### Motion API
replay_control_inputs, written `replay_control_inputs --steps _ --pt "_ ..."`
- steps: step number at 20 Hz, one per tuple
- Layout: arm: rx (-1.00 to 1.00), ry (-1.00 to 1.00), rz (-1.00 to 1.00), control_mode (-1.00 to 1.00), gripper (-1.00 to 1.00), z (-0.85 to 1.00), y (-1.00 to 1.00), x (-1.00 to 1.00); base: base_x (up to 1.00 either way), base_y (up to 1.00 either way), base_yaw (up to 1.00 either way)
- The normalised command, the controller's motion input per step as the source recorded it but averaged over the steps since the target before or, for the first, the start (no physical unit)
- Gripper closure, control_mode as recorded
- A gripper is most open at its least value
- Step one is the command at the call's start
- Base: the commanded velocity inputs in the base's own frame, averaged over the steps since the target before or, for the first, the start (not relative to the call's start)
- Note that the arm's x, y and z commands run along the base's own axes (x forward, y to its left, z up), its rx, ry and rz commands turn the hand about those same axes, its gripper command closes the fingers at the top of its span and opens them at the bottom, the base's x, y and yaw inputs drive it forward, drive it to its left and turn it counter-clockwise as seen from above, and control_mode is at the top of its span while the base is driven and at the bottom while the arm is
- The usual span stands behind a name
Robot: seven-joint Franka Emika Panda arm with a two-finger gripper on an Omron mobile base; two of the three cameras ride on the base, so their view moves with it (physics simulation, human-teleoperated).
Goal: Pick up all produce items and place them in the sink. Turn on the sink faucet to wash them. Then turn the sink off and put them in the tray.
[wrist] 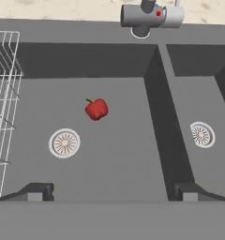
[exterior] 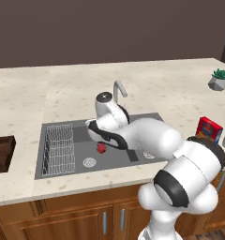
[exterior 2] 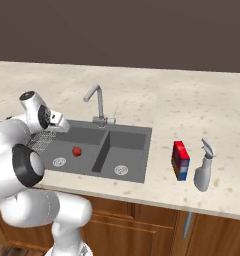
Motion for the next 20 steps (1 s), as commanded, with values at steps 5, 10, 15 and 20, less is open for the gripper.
replay_control_inputs --steps 5,10,15,20 --pt "-0.1 0.08 0.0 -1.0 -1.0 -0.11 0.0 0.38 0.0 0.0 0.0" --pt "-0.09 0.12 0.0 -1.0 -1.0 -0.35 0.0 0.22 0.0 0.0 0.0" --pt "-0.08 0.11 0.0 -1.0 -1.0 -0.38 0.0 0.2 0.0 0.0 0.0" --pt "-0.01 0.07 0.0 -1.0 -1.0 -0.21 0.0 0.23 0.0 0.0 0.0"
